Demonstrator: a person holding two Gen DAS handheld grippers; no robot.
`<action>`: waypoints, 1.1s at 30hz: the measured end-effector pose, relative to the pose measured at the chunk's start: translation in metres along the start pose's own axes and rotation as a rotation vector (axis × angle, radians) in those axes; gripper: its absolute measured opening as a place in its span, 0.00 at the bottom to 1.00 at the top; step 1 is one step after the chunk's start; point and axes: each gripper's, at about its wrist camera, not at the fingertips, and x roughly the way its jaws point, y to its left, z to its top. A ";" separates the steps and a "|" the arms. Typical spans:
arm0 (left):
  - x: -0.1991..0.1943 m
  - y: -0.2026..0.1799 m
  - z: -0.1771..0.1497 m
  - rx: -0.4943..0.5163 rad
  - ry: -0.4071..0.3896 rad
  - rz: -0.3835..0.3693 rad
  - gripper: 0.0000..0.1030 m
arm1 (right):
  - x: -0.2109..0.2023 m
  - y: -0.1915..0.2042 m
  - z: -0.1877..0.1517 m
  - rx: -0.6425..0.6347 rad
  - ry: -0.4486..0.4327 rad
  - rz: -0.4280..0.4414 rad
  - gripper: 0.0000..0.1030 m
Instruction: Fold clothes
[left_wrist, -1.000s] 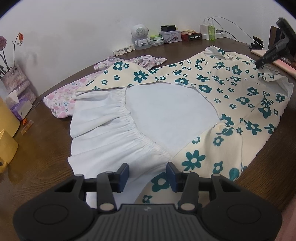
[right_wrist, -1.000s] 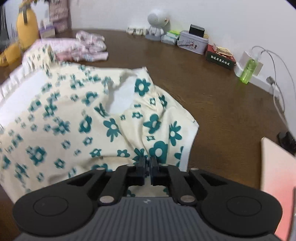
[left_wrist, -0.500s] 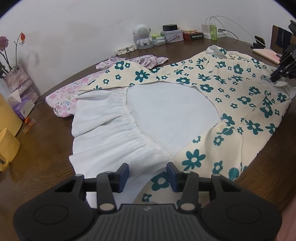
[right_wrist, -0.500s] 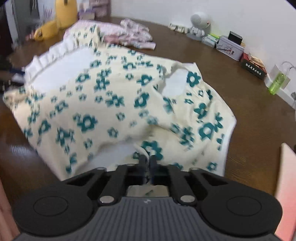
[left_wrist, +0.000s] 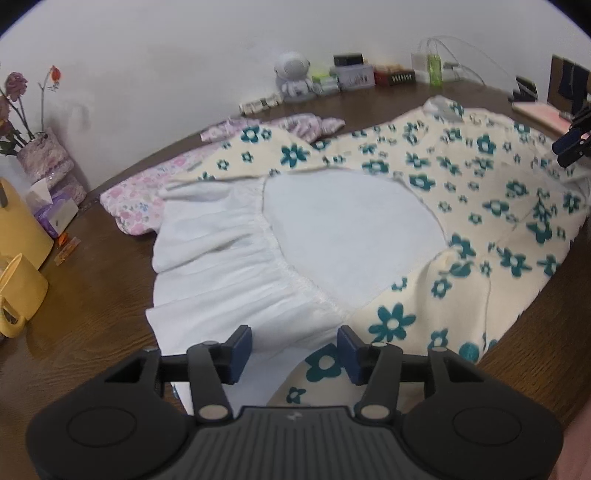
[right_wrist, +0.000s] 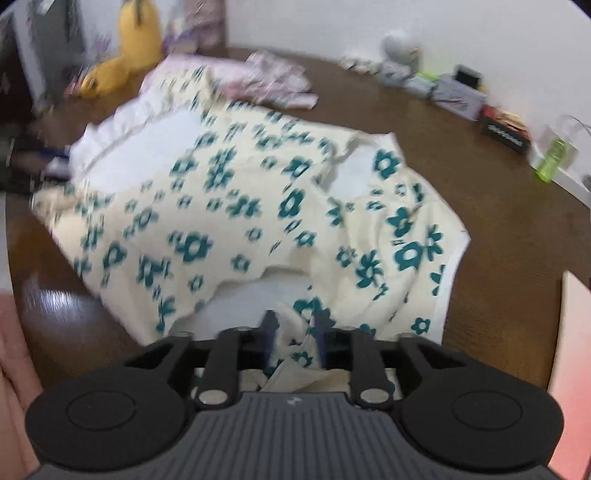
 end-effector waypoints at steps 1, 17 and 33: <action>-0.006 0.000 0.001 -0.021 -0.027 -0.009 0.51 | -0.004 -0.001 -0.002 0.025 -0.031 0.005 0.53; -0.079 -0.060 -0.018 -0.113 -0.229 -0.030 1.00 | -0.037 0.043 -0.047 0.110 -0.162 -0.117 1.00; -0.080 -0.070 -0.032 0.017 -0.142 0.024 0.90 | -0.031 0.057 -0.071 -0.179 -0.059 -0.244 0.93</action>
